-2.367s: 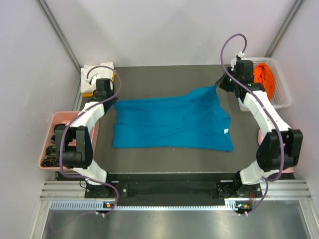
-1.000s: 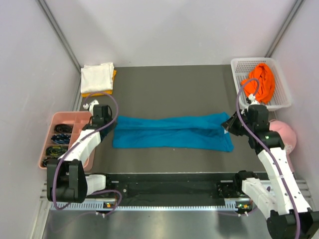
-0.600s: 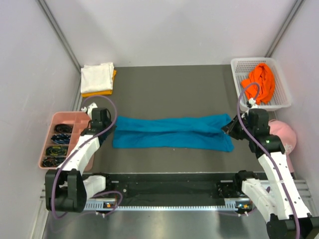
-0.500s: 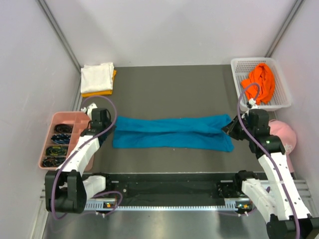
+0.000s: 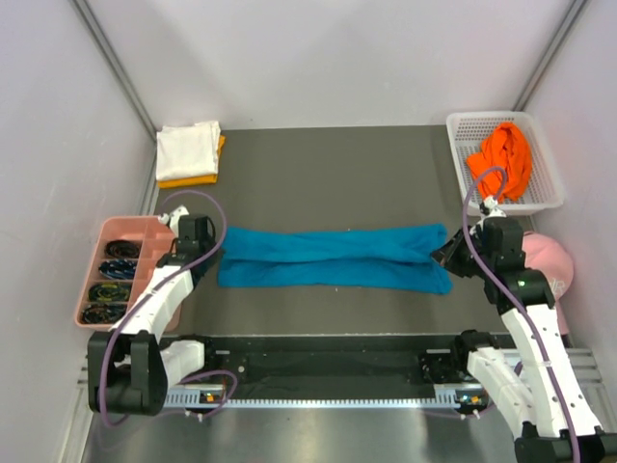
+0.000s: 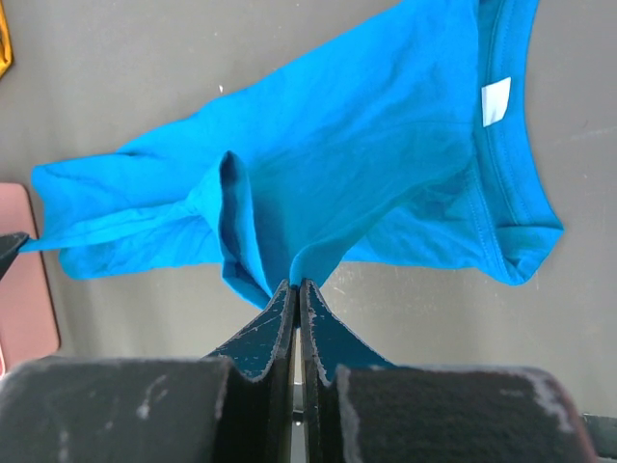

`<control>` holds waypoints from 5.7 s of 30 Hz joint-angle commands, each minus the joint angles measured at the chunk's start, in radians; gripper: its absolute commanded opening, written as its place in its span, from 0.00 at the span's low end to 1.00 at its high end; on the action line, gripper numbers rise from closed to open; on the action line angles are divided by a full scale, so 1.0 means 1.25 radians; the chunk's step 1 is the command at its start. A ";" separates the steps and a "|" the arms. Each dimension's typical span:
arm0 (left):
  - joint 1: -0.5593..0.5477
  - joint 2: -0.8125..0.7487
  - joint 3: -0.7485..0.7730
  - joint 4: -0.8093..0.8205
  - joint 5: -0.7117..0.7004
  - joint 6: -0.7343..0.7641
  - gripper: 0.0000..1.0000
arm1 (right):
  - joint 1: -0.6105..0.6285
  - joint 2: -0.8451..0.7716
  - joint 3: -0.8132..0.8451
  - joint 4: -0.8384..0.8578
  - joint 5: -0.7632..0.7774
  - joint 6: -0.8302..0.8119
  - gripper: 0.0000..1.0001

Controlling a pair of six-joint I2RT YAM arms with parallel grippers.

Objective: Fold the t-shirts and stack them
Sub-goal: Fold the other side of the tshirt into a rectangle

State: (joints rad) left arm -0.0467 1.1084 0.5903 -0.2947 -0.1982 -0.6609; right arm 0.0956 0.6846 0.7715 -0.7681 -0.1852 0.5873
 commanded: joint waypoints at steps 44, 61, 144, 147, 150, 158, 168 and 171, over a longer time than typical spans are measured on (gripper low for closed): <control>-0.203 0.000 0.043 0.152 0.063 0.001 0.31 | -0.009 -0.020 -0.141 0.035 0.027 0.066 0.66; -0.714 0.545 0.411 0.336 0.031 0.233 0.42 | 0.023 -0.013 -0.148 -0.036 0.062 0.109 0.65; -0.766 0.631 0.487 0.358 0.268 0.291 0.56 | 0.190 0.035 -0.371 0.076 0.129 0.292 0.00; -0.770 0.637 0.486 0.360 0.281 0.289 0.55 | 0.190 0.034 -0.368 0.073 0.129 0.291 0.00; -0.773 0.647 0.486 0.355 0.286 0.293 0.54 | 0.190 0.034 -0.367 0.073 0.130 0.291 0.00; -0.774 0.675 0.490 0.355 0.262 0.314 0.53 | 0.190 0.028 -0.366 0.071 0.126 0.293 0.00; -0.774 0.673 0.509 0.350 0.226 0.341 0.53 | 0.189 0.033 -0.361 0.072 0.125 0.289 0.00; -0.773 0.678 0.516 0.349 0.225 0.343 0.53 | 0.190 0.033 -0.361 0.071 0.122 0.289 0.00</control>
State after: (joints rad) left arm -1.0096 1.9533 1.1893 0.1051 0.1017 -0.2569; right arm 0.3199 0.7334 0.3183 -0.6807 -0.0422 0.9512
